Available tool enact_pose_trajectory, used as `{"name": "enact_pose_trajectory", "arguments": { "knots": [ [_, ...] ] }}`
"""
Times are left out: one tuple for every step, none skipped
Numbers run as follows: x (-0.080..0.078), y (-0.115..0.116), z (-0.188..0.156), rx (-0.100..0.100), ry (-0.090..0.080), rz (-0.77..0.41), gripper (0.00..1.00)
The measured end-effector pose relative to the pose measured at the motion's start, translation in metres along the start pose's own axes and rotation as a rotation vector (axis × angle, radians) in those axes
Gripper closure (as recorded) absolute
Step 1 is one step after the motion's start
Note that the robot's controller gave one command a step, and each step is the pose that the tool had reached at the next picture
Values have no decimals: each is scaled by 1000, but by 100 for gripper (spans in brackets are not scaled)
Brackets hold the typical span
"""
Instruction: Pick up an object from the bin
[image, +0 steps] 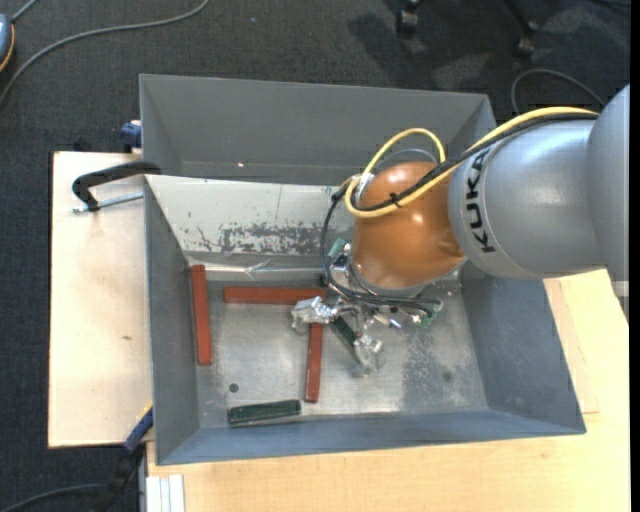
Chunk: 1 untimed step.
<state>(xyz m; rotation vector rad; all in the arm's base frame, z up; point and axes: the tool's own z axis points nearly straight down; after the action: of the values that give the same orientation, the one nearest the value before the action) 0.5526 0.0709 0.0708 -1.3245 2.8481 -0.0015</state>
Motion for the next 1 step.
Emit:
{"name": "enact_pose_trajectory", "arguments": {
  "knots": [
    [-1, 1, 0, -2, -2, -1, 100]
  ]
}}
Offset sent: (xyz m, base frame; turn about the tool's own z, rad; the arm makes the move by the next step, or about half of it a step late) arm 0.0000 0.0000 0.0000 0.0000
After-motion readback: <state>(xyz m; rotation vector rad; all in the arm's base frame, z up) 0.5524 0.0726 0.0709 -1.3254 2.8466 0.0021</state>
